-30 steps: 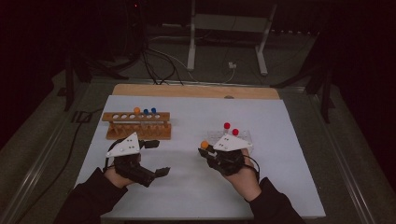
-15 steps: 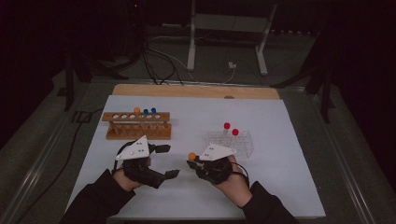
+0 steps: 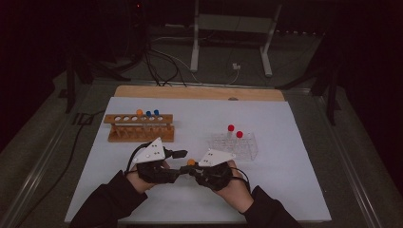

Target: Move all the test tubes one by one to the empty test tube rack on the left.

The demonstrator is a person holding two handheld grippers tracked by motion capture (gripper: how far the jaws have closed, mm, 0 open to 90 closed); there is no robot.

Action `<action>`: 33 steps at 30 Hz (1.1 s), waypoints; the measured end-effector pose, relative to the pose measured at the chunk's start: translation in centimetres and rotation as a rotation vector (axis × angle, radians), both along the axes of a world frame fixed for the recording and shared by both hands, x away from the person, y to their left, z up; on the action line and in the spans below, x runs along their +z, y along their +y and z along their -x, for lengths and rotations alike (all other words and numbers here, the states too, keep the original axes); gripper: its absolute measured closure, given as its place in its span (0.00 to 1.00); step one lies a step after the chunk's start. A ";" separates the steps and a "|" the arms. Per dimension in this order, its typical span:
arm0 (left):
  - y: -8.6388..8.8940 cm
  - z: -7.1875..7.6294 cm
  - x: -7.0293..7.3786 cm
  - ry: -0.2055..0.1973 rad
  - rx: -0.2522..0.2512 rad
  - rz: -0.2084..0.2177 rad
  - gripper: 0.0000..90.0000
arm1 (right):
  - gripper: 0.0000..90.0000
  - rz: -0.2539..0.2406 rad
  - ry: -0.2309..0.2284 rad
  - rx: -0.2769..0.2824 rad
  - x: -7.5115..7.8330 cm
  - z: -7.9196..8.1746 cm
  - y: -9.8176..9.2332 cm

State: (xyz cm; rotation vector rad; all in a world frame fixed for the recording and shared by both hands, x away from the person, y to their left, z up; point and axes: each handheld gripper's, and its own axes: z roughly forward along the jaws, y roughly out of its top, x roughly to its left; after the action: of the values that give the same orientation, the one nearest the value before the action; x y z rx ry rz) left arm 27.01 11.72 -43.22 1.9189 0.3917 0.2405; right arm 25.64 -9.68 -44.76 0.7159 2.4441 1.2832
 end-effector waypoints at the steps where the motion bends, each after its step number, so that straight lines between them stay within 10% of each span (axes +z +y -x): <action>1: -0.2 -0.1 0.0 0.000 0.003 -0.003 0.59 | 0.83 0.000 0.001 -0.001 0.0 0.0 0.0; 20: -1.0 -0.3 0.1 -0.047 -0.009 -0.032 0.80 | 0.82 -0.024 0.000 -0.013 0.3 -0.1 -0.4; 33: 2.4 -1.6 1.7 -0.059 0.098 -0.003 0.80 | 0.23 -0.097 -0.025 -0.033 1.1 -0.1 -1.0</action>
State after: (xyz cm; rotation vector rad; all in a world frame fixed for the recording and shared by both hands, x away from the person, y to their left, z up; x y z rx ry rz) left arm 28.61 14.08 -41.48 1.8938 0.4464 0.3610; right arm 25.70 -10.70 -43.65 0.7568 2.3536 1.3971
